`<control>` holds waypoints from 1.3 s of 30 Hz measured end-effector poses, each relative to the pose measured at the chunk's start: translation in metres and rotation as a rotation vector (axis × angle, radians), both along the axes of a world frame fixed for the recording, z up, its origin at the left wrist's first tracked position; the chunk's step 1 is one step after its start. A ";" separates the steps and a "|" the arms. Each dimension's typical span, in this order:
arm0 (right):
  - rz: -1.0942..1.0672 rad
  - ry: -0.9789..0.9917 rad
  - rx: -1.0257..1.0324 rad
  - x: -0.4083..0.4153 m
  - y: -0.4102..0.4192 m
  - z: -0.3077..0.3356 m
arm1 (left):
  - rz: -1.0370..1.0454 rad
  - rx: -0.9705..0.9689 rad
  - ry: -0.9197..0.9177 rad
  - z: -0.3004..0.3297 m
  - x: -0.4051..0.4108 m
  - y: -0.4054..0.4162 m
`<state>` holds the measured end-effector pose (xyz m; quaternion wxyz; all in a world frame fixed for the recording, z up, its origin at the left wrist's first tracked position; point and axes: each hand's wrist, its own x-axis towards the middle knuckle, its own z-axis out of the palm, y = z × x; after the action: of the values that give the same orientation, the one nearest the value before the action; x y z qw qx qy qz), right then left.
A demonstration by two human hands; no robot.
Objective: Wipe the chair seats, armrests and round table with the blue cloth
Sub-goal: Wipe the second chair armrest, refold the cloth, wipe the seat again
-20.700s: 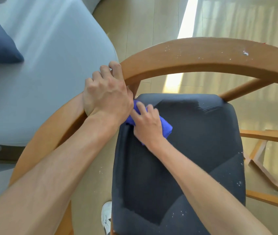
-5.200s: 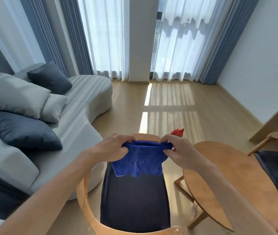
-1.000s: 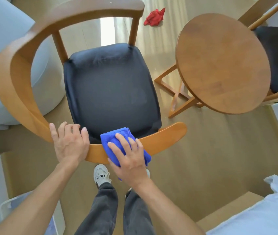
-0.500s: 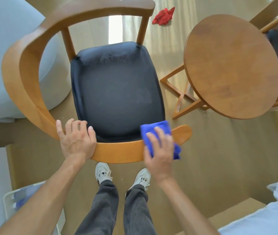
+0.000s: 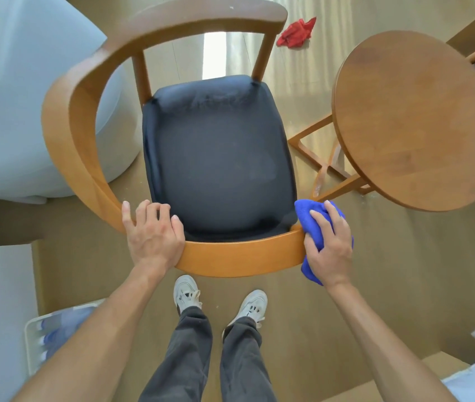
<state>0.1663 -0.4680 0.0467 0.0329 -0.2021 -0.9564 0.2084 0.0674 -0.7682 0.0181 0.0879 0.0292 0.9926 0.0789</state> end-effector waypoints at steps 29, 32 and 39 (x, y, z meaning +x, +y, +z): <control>-0.027 -0.069 0.124 -0.024 -0.066 -0.030 | -0.399 0.211 0.185 0.026 0.066 0.059; -0.004 -0.078 0.129 -0.025 -0.066 -0.030 | -0.451 0.166 0.243 0.029 0.025 -0.019; -0.014 -0.079 0.155 -0.027 -0.066 -0.028 | -0.554 -0.127 0.325 0.041 -0.077 -0.116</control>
<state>0.1389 -0.5340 0.0189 0.0121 -0.2135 -0.9688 0.1252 -0.0091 -0.8842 0.0590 -0.0516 0.3046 0.9509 -0.0160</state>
